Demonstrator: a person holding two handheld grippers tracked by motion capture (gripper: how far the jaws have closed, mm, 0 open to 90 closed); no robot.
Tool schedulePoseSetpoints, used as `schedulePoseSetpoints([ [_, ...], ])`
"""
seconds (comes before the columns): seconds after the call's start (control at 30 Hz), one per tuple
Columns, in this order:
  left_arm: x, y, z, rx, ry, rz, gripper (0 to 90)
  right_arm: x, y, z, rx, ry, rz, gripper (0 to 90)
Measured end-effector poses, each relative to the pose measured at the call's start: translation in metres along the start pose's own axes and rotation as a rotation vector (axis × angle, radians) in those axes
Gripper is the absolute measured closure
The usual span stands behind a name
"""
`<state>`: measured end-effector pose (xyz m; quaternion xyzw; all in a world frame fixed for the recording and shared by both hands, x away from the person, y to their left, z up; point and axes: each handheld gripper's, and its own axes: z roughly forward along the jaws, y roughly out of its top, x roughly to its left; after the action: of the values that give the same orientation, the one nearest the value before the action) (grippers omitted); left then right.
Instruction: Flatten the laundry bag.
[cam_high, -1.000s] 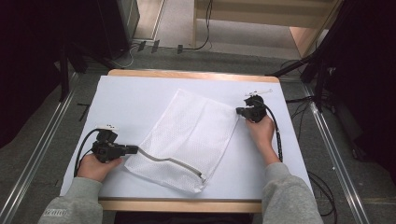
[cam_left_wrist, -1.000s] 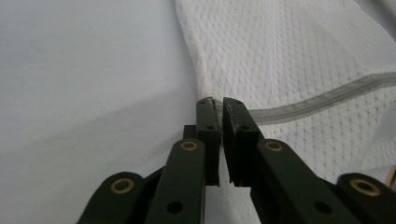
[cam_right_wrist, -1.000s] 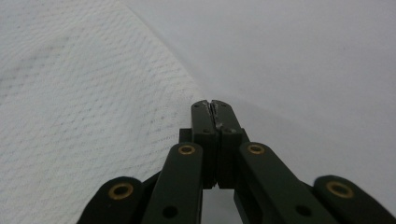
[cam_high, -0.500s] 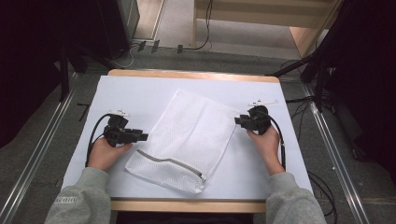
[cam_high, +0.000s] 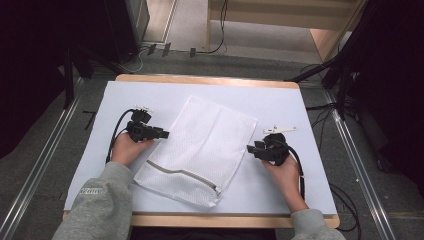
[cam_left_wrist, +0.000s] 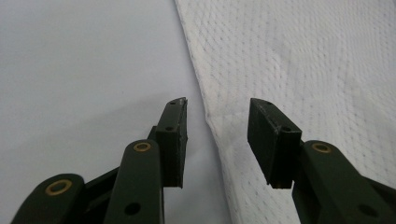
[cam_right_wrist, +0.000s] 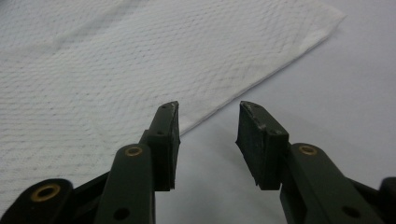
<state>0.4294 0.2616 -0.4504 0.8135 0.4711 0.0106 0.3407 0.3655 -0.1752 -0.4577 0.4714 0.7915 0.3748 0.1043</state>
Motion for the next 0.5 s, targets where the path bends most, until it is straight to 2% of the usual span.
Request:
schedulePoseSetpoints([
  [0.13,0.001,0.001,0.003,-0.020,-0.016,-0.014,60.2,0.007,-0.003,0.005,0.002,0.011,0.016,57.9],
  [0.23,-0.002,0.003,0.007,-0.003,-0.038,0.003,65.0,0.011,-0.004,0.011,0.016,0.006,0.017,56.0],
  [0.33,-0.008,0.004,0.010,0.013,-0.040,0.031,69.4,0.015,-0.005,0.017,0.026,0.002,0.020,53.9],
  [0.5,-0.013,0.004,0.014,0.028,-0.046,0.040,81.5,0.022,-0.003,0.025,0.014,-0.011,-0.003,53.0],
])
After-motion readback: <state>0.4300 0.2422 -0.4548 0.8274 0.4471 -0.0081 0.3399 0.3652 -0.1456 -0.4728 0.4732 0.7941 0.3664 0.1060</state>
